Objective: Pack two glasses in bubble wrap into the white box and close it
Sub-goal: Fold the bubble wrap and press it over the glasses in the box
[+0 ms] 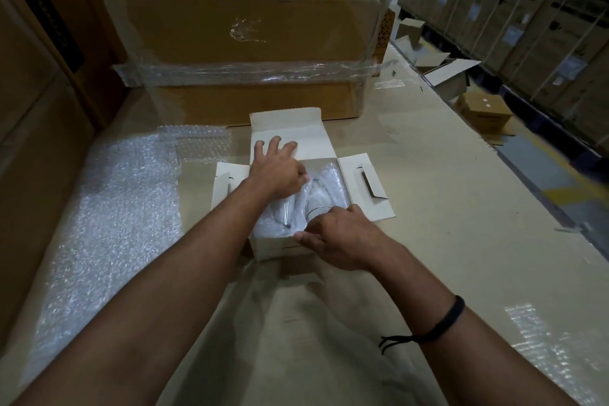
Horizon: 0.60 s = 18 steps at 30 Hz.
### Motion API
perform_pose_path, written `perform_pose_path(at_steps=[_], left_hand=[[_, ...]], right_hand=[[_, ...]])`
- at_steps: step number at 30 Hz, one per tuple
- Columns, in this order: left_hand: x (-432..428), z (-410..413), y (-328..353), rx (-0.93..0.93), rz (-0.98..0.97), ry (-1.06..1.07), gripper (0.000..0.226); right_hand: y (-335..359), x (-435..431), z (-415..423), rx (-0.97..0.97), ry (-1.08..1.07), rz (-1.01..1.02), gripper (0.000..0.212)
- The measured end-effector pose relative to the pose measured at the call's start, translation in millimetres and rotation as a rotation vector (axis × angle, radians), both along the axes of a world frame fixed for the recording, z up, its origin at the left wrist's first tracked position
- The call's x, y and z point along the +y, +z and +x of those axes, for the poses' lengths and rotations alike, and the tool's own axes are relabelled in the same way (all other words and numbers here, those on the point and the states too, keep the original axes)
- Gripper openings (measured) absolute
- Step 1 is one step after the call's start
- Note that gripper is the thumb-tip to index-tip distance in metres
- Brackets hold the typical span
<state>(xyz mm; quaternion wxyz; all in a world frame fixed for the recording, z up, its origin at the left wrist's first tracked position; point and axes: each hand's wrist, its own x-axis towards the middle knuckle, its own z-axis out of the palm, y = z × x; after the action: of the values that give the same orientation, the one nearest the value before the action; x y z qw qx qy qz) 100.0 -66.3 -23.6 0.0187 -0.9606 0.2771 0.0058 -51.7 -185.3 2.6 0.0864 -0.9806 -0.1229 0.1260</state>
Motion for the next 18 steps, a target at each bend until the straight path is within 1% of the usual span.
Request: perform_pose_path(at_steps=[6,8,11,12,16,18], left_hand=[[-7.3,2.2,-1.2,0.024,0.089,0.022,0.035],[-5.4,0.3,0.9,-0.033,0.018,0.009,0.029],[4.1,-1.0,5.7,-0.209,-0.229,0.029,0.02],[6.9,-0.3,6.5,-0.2,-0.246,0.036,0.021],[7.9,-4.8,2.2,0.049,-0.012,0.052,0.031],[4.7,-8.2,0.0,0.101,0.015,0.062,0.037]], right_hand=[[-2.3,-2.4,4.5,0.054,0.012,0.033,0.057],[-1.5,-6.0,2.9,0.034,-0.001,0.081,0.054],[-1.8,-9.4,0.6,-0.153,-0.009,0.111,0.055],[-2.3,-9.7,0.4,-0.168,0.0,0.103,0.056],[-6.5,-2.3,-0.3,-0.039,0.037,-0.017,0.064],[-4.8,1.2,3.3,0.004,0.026,-0.025,0.065]])
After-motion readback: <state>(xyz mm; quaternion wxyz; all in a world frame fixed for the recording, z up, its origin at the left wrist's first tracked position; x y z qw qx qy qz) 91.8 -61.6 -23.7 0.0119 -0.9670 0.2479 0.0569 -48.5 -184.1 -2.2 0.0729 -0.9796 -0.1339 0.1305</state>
